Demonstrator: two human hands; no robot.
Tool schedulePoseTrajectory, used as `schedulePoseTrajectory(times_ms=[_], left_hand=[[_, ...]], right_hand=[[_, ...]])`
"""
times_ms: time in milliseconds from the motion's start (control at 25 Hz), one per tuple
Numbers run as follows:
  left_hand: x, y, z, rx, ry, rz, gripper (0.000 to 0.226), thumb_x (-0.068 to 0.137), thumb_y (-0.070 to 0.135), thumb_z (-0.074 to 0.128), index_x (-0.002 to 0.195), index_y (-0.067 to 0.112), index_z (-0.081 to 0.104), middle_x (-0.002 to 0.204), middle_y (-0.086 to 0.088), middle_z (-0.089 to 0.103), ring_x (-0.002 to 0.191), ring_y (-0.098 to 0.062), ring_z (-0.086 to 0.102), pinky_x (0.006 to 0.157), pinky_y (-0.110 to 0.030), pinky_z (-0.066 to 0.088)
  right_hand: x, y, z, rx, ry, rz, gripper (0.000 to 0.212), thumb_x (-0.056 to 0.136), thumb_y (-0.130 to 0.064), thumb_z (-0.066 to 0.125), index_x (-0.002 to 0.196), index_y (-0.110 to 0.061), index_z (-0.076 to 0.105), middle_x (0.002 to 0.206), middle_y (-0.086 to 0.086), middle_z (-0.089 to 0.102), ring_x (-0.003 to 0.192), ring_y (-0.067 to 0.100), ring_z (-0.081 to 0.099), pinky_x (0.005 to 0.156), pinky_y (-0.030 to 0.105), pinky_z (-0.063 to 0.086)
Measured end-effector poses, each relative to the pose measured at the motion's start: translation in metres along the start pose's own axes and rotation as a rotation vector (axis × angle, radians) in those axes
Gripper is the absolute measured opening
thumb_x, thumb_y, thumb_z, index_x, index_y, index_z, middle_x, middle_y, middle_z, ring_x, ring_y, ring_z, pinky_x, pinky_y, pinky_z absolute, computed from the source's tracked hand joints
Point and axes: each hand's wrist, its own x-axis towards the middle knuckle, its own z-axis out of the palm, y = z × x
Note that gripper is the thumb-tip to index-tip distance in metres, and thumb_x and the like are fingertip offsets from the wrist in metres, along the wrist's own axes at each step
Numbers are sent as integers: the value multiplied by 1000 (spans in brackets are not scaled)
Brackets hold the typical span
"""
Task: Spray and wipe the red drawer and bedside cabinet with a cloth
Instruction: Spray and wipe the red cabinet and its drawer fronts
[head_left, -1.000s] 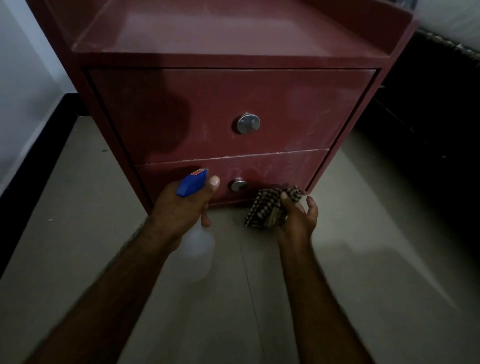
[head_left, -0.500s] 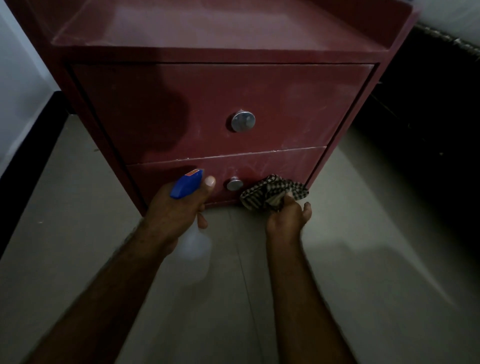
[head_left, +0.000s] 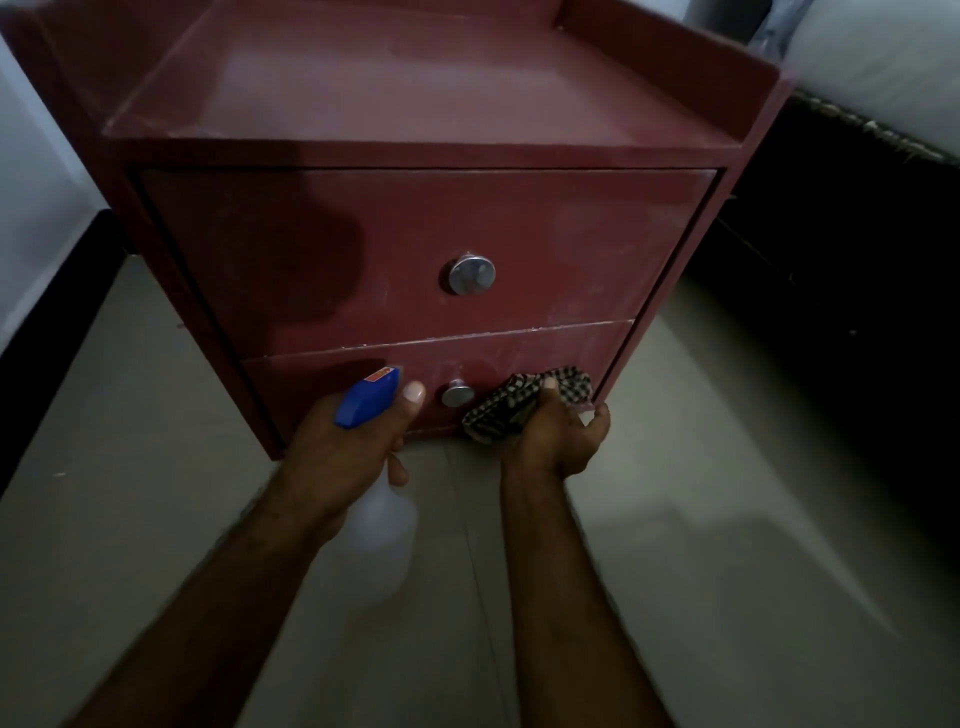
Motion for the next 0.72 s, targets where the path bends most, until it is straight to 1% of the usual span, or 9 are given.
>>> schedulePoseTrajectory(times_ms=[80,200,280,360,440,520,560,640,720], left_hand=[[1,0,1,-4,16,12,49,64,82,70,85,38,73,67,0,69,56,-22,69,77,-39,52],[-1,3,2,7,10,28,57,66,80,70,85,26,72,67,-2,69,55,-20,68,76,-36,50],[-3,8,2,12,-7,39,60,68,80,69,83,22,70,65,-3,68,55,-20,67,77,-34,50],[-4,11,2,9,-16,50,62,70,78,70,77,16,68,62,-6,65,55,-23,65,77,-36,52],[-4,15,2,15,-22,60,65,71,77,70,72,12,66,58,-9,64,54,-25,65,74,-37,52],[-4,21,0,5,-17,70,64,69,78,72,73,14,68,60,-11,65,54,-27,65,74,-44,55],[-4,23,-1,-3,-11,76,64,66,81,72,78,17,70,63,-11,66,54,-28,65,76,-48,56],[-6,30,-3,-20,2,94,67,60,86,72,87,24,71,65,-7,67,53,-27,65,75,-51,56],[-7,34,-5,-43,21,105,70,57,87,73,87,24,71,64,-2,66,52,-26,65,68,-45,57]], right_hand=[[-3,-7,3,27,-8,10,81,76,-21,91,147,-31,52,106,-11,65,93,13,66,65,20,55],[-7,-22,4,90,-10,27,82,73,-10,91,144,-29,54,97,-17,62,97,17,69,70,26,60],[-12,-34,7,161,-17,20,84,71,-6,92,144,-28,55,98,-14,67,94,16,71,70,25,61],[-17,-49,10,262,-45,17,85,72,0,90,145,-24,54,101,-9,71,91,14,72,79,33,64],[-23,-64,12,390,-101,8,86,74,5,88,148,-17,50,101,-5,71,89,12,72,85,40,64],[-30,-83,14,493,-154,-21,86,76,6,86,149,-14,47,104,-1,70,94,16,73,89,44,63],[-33,-93,16,514,-169,-54,85,76,6,87,148,-15,47,106,1,70,98,19,73,91,44,62],[-40,-118,22,513,-202,-161,82,74,2,90,143,-18,51,105,3,69,99,17,72,91,38,62],[-47,-140,27,461,-255,-331,80,73,-5,92,141,-18,52,105,1,69,93,10,70,85,27,60]])
